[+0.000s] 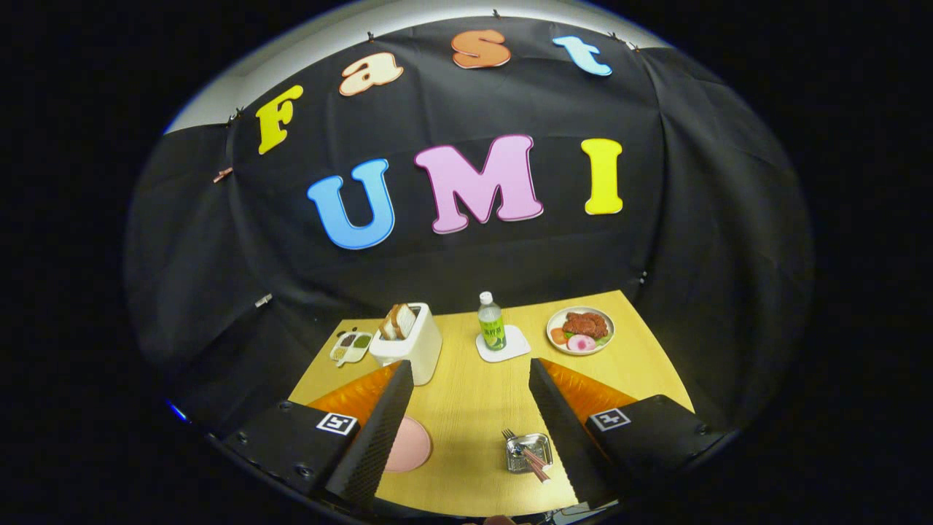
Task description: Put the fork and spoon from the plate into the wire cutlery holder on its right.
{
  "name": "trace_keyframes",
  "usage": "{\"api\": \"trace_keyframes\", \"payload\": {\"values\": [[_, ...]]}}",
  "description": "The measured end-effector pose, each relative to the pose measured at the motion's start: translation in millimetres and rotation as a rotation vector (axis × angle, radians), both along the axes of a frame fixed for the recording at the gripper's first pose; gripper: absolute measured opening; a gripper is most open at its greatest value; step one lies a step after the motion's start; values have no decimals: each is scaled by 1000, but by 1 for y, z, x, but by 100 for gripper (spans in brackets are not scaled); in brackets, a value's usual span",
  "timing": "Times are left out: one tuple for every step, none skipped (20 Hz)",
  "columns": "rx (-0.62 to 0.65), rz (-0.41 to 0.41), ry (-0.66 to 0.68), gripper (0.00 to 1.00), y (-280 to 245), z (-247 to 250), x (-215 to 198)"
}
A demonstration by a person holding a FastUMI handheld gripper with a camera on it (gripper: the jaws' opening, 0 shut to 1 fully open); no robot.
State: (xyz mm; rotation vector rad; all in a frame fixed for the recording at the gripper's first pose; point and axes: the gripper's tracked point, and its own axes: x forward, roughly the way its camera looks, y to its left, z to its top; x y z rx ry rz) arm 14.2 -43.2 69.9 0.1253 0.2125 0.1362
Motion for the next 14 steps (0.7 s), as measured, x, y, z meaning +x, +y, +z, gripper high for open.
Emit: {"api": "trace_keyframes", "payload": {"values": [[0, -12, -29, 99, 2, 7, 0], [-8, -24, -54, 99, 3, 12, -1], [-22, -31, -72, 99, 5, 17, -2], [-41, -40, -100, 99, 5, 24, -2], [-67, -49, -125, 99, 5, 30, -2], [-87, -54, -151, 99, 7, 36, -4], [-99, -48, -182, 99, 12, 43, -7], [-100, -37, -207, 99, 20, 48, -9], [-95, -22, -228, 99, 26, 51, -12], [-97, -8, -245, 99, 31, 51, -14], [-107, 3, -252, 99, 35, 51, -16], [-121, 13, -273, 99, 38, 53, -18], [-128, 14, -295, 99, 40, 57, -19], [-128, 23, -308, 99, 42, 56, -21]]}}
